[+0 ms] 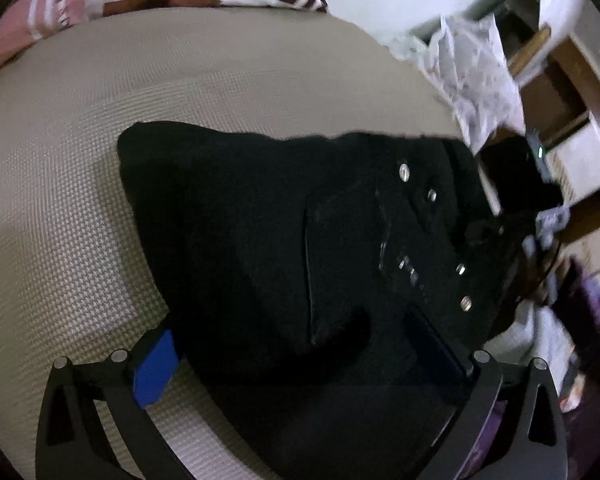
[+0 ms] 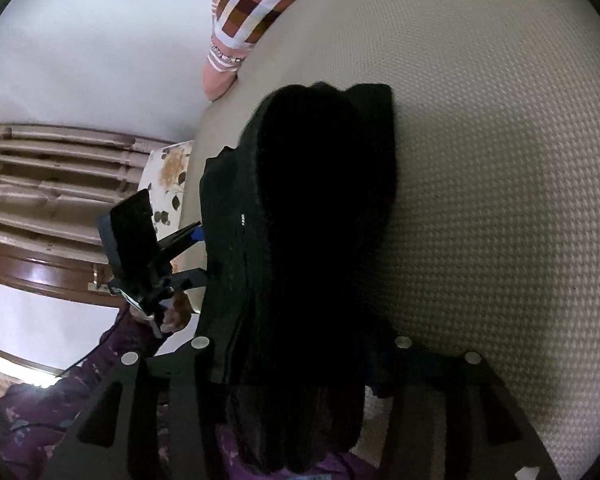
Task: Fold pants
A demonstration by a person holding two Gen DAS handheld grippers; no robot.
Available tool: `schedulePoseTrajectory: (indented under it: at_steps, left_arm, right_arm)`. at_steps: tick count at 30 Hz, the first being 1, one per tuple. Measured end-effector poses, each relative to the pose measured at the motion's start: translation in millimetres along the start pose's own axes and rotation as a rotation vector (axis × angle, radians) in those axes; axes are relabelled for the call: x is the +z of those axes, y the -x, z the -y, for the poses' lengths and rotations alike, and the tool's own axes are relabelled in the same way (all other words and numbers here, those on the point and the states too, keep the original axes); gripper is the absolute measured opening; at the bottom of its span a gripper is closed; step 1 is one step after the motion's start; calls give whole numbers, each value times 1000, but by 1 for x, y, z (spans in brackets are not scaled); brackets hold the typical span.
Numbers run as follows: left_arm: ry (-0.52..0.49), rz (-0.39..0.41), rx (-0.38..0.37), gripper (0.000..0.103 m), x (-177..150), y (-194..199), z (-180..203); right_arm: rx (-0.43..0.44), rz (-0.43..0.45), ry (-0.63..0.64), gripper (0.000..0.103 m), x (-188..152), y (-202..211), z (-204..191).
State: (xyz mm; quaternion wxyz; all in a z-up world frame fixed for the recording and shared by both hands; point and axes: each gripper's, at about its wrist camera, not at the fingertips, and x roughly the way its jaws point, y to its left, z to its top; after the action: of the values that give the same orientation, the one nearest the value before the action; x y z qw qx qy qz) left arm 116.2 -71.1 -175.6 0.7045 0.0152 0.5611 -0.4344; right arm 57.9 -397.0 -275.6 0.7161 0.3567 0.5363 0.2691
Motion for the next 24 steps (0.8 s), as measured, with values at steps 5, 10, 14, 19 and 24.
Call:
schedulePoseTrajectory:
  at_steps: [5,10,14,19,24]
  left_arm:
    - [41,42,30,61,-1,7,-7]
    - [86,57,9,43,0,9,-14]
    - [96,6,-3,56,7,-2,-12]
    - [105,6,-36,75,11,-6,-5]
    - [41,93,115,33,1,3,18]
  right_arm:
    - [-26,34,41,34,-6,0,-8]
    - [0,62,24,34,-9,2,-5]
    - [-9,42,12,40,-7,0,-2]
    - [-53,40,53,41,-7,-5,-13]
    - [-32,101,25,31,-16,-3,-19]
